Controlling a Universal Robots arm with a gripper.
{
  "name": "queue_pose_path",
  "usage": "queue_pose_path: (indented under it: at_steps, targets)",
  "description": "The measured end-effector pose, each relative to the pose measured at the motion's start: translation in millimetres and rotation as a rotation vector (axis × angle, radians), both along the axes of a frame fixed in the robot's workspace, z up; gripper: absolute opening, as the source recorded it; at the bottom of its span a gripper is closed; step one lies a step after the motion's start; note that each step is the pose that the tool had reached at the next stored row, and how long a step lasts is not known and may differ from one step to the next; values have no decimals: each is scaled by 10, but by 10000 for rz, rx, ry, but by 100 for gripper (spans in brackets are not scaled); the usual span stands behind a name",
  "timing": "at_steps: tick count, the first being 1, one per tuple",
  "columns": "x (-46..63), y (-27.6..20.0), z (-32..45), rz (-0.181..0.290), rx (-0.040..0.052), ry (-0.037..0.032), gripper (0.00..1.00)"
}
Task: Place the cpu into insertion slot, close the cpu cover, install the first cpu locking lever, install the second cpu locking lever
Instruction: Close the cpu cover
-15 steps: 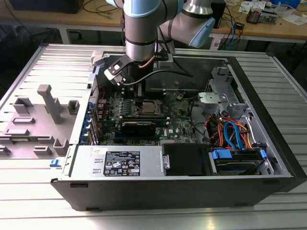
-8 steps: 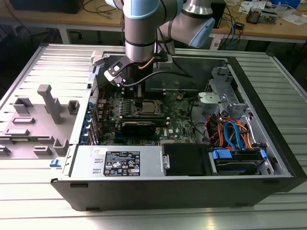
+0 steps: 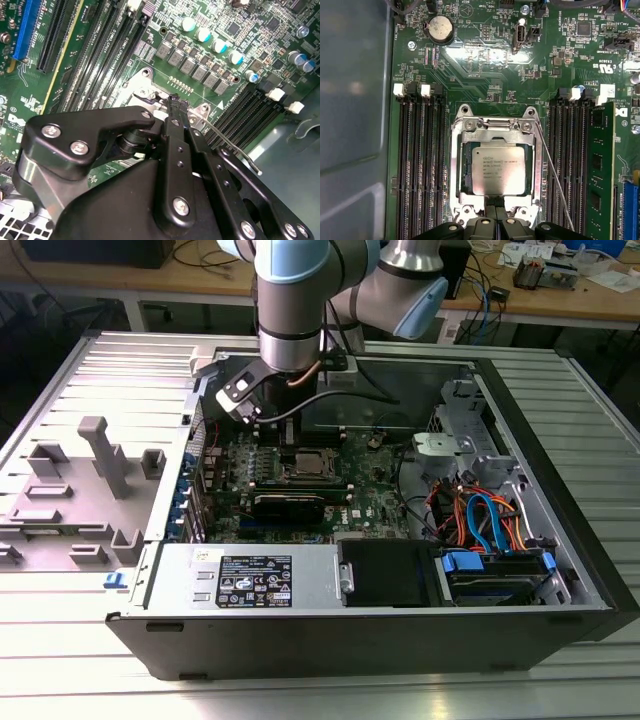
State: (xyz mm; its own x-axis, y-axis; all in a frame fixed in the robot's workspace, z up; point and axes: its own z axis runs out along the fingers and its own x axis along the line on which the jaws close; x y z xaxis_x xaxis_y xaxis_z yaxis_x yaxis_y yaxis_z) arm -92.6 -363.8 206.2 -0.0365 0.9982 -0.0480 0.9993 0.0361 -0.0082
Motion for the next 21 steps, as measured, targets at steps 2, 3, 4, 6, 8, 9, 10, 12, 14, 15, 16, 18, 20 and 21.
queue_pose_path:
  at_steps: [2,3,4,6,8,9,10,12,14,15,16,18,20,21]
  targets:
    - [0,1,-1,24,3,1,11]
    - [1,3,3,39,10,-4,11]
    - [1,3,20,51,12,-7,11]
    - [0,2,39,62,8,-3,11]
    - [1,3,46,74,9,-4,11]
    - [3,5,47,81,6,-2,11]
    - [9,7,47,90,6,-2,11]
    - [33,13,47,115,6,-2,11]
    - [73,22,47,145,7,-2,11]
    - [88,27,46,158,7,-2,11]
    - [94,36,45,173,7,-2,11]
    - [109,62,38,212,7,-2,11]
    - [121,79,17,237,7,-2,11]
    - [129,80,8,246,4,0,11]
